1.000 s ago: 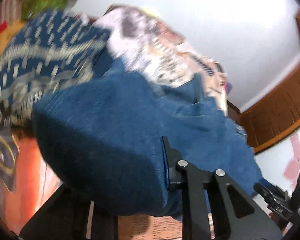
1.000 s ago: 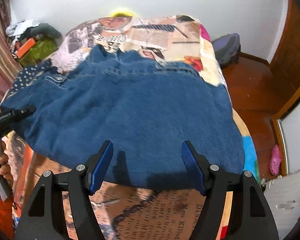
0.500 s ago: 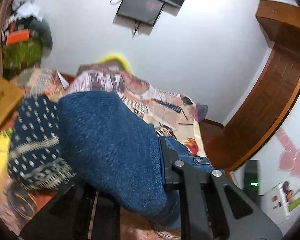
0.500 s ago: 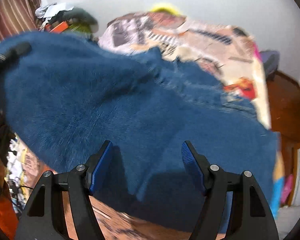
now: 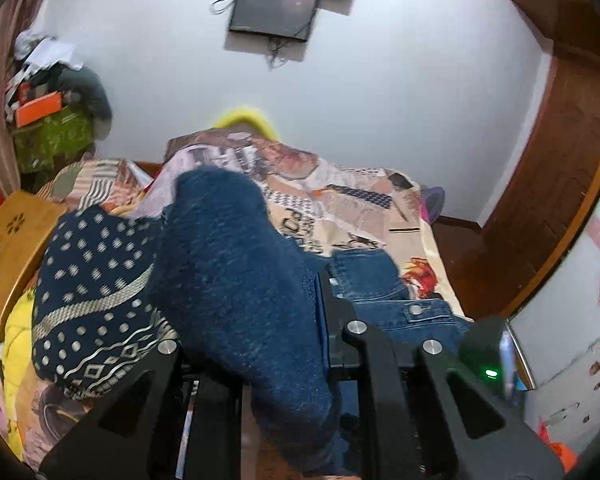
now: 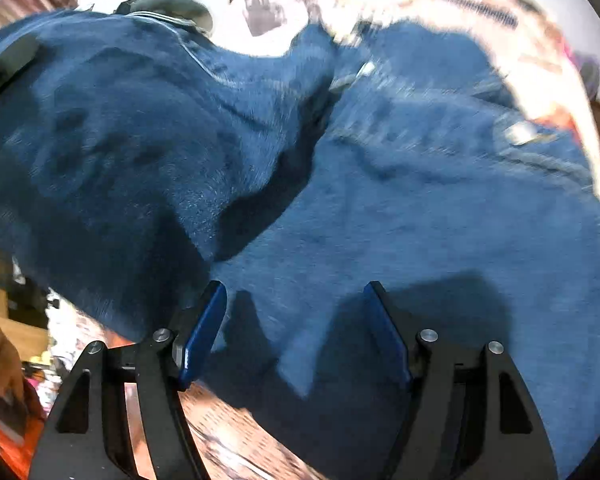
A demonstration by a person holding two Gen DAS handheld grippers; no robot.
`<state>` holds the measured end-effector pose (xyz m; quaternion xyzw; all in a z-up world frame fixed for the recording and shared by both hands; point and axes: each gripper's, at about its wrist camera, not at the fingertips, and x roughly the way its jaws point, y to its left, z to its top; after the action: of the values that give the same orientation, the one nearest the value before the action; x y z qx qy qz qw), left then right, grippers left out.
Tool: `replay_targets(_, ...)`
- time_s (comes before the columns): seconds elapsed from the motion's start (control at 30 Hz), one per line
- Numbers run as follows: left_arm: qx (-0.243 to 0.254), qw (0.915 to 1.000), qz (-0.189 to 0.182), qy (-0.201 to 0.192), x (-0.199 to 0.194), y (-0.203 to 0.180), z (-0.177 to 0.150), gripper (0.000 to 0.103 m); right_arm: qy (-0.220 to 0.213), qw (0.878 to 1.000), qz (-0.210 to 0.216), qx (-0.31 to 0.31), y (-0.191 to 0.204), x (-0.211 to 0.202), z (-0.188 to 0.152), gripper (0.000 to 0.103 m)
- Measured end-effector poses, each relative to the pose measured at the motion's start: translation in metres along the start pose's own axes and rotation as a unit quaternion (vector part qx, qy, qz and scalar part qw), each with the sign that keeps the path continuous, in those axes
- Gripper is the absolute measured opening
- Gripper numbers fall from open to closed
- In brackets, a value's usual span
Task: Fold large clothes
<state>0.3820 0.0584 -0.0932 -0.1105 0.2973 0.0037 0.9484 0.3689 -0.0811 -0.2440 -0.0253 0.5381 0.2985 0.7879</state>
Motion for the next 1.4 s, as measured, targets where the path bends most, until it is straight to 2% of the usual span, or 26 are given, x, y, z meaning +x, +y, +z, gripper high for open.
replay_targets(0.1, 0.03, 0.9993, -0.02, -0.004, 0.002, -0.033, 0.003, 0.013, -0.045, 0.999, -0.021, -0.003, -0.015, -0.04, -0.014, 0.067)
replay_targets(0.17, 0.05, 0.9979, -0.04, -0.001, 0.006, -0.059, 0.003, 0.013, -0.079, 0.996, -0.027, 0.016, -0.034, -0.072, -0.027, 0.067)
replay_targets(0.27, 0.07, 0.9936, -0.085, 0.025, 0.018, -0.1, -0.005, 0.012, -0.114, 0.991, -0.04, 0.056, -0.065, -0.104, -0.04, 0.067)
replay_targets(0.33, 0.092, 0.9876, -0.116, 0.054, 0.03, -0.131, -0.02, 0.012, -0.129, 0.986, -0.067, 0.077, -0.085, -0.124, -0.05, 0.067)
replay_targets(0.47, 0.138, 0.9726, -0.148, 0.115, 0.056, -0.175, -0.057, 0.012, -0.135, 0.976, -0.138, 0.098, -0.12, -0.149, -0.059, 0.067)
replay_targets(0.53, 0.141, 0.9629, -0.163, 0.162, 0.075, -0.185, -0.081, 0.012, -0.133, 0.974, -0.144, 0.115, -0.134, -0.158, -0.07, 0.067)
replay_targets(0.6, 0.147, 0.9562, -0.165, 0.192, 0.086, -0.189, -0.101, 0.013, -0.133, 0.972, -0.139, 0.133, -0.143, -0.163, -0.077, 0.067)
replay_targets(0.67, 0.166, 0.9521, -0.164, 0.198, 0.086, -0.192, -0.117, 0.013, -0.135, 0.971, -0.135, 0.146, -0.147, -0.165, -0.084, 0.067)
replay_targets(0.73, 0.2, 0.9488, -0.157, 0.188, 0.075, -0.196, -0.122, 0.018, -0.137, 0.97, -0.133, 0.149, -0.146, -0.168, -0.086, 0.067)
replay_targets(0.83, 0.223, 0.9433, -0.163, 0.184, 0.06, -0.197, -0.123, 0.03, -0.146, 0.971, -0.128, 0.142, -0.142, -0.175, -0.085, 0.067)
replay_targets(0.9, 0.224, 0.9407, -0.172, 0.188, 0.048, -0.194, -0.122, 0.05, -0.156, 0.971, -0.121, 0.134, -0.134, -0.181, -0.081, 0.067)
replay_targets(0.97, 0.221, 0.9436, -0.168, 0.181, 0.036, -0.188, -0.118, 0.058, -0.169, 0.972, -0.11, 0.124, -0.124, -0.186, -0.075, 0.067)
replay_targets(1.13, 0.227, 0.9552, -0.145, 0.123, -0.002, -0.172, -0.105, 0.06, -0.175, 0.977, -0.084, 0.091, -0.099, -0.185, -0.057, 0.067)
replay_targets(1.2, 0.222, 0.9609, -0.129, 0.103, -0.009, -0.161, -0.094, 0.071, -0.173, 0.978, -0.088, 0.074, -0.088, -0.179, -0.048, 0.067)
replay_targets(1.23, 0.218, 0.9639, -0.121, 0.094, -0.011, -0.155, -0.09, 0.074, -0.172, 0.979, -0.091, 0.066, -0.084, -0.175, -0.044, 0.067)
replay_targets(1.3, 0.208, 0.9699, -0.1, 0.079, -0.009, -0.14, -0.08, 0.087, -0.164, 0.981, -0.09, 0.053, -0.078, -0.165, -0.04, 0.067)
replay_targets(1.4, 0.197, 0.9741, -0.062, 0.092, 0.01, -0.118, -0.072, 0.088, -0.136, 0.986, -0.086, 0.05, -0.076, -0.141, -0.037, 0.067)
